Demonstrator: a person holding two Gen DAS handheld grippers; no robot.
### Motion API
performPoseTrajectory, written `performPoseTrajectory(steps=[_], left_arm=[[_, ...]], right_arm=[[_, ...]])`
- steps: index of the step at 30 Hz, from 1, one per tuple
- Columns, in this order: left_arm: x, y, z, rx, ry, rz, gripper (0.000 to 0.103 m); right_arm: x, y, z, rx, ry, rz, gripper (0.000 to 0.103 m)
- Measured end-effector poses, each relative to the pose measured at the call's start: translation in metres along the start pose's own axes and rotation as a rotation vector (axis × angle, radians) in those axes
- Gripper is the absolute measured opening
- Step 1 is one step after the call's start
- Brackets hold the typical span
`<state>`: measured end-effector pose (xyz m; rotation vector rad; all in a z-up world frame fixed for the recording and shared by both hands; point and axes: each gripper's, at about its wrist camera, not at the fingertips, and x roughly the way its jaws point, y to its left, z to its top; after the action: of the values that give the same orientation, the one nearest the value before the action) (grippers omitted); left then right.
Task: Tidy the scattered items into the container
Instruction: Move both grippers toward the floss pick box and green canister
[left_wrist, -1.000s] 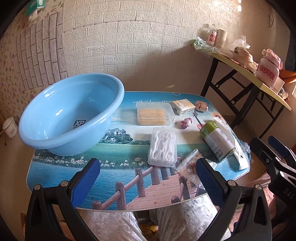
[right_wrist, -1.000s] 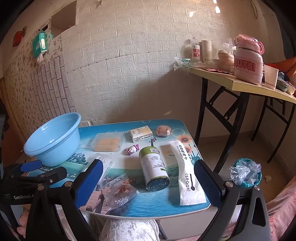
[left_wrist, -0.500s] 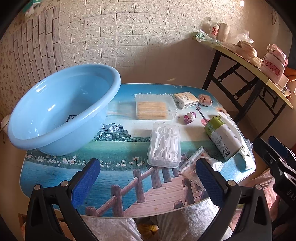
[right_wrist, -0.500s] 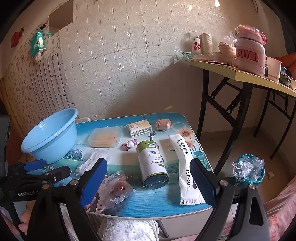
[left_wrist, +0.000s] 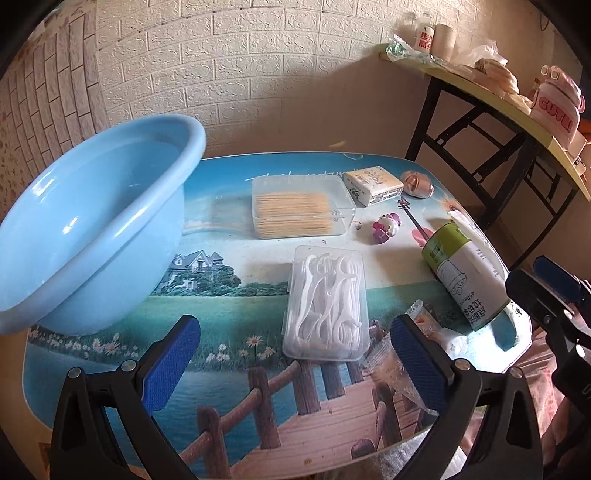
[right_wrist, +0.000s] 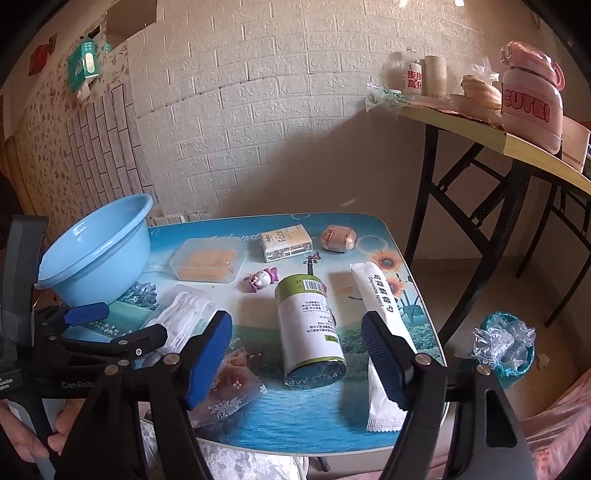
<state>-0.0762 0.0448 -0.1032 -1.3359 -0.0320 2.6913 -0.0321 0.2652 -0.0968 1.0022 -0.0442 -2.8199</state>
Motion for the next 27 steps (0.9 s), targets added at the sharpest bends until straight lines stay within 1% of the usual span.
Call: performPoseTrajectory(steps=[9, 10, 13, 15, 23, 25, 27], left_arm=[[0.027, -0.005, 0.007, 0.021, 0.027, -0.024, 0.103], [0.030, -0.006, 0.008, 0.026, 0.028, -0.024, 0.102], [0.036, -0.008, 0.008, 0.033, 0.036, -0.028, 0.094], [0.040, -0.008, 0.008, 0.029, 0.045, -0.029, 0.093], [0.047, -0.011, 0.006, 0.050, -0.003, 0.012, 0.093], [0.048, -0.014, 0.003, 0.069, -0.026, 0.028, 0.093], [0.048, -0.015, 0.000, 0.070, -0.051, 0.029, 0.092]], right_arm=[[0.030, -0.007, -0.001, 0.003, 0.055, 0.003, 0.075], [0.033, -0.006, -0.001, 0.001, 0.058, 0.003, 0.075], [0.040, -0.005, -0.001, -0.003, 0.063, 0.007, 0.075], [0.043, -0.005, -0.001, -0.006, 0.065, 0.008, 0.075], [0.059, -0.004, 0.002, -0.009, 0.077, 0.017, 0.075], [0.063, -0.005, 0.002, -0.007, 0.079, 0.018, 0.075], [0.067, -0.006, 0.001, -0.003, 0.084, 0.019, 0.075]])
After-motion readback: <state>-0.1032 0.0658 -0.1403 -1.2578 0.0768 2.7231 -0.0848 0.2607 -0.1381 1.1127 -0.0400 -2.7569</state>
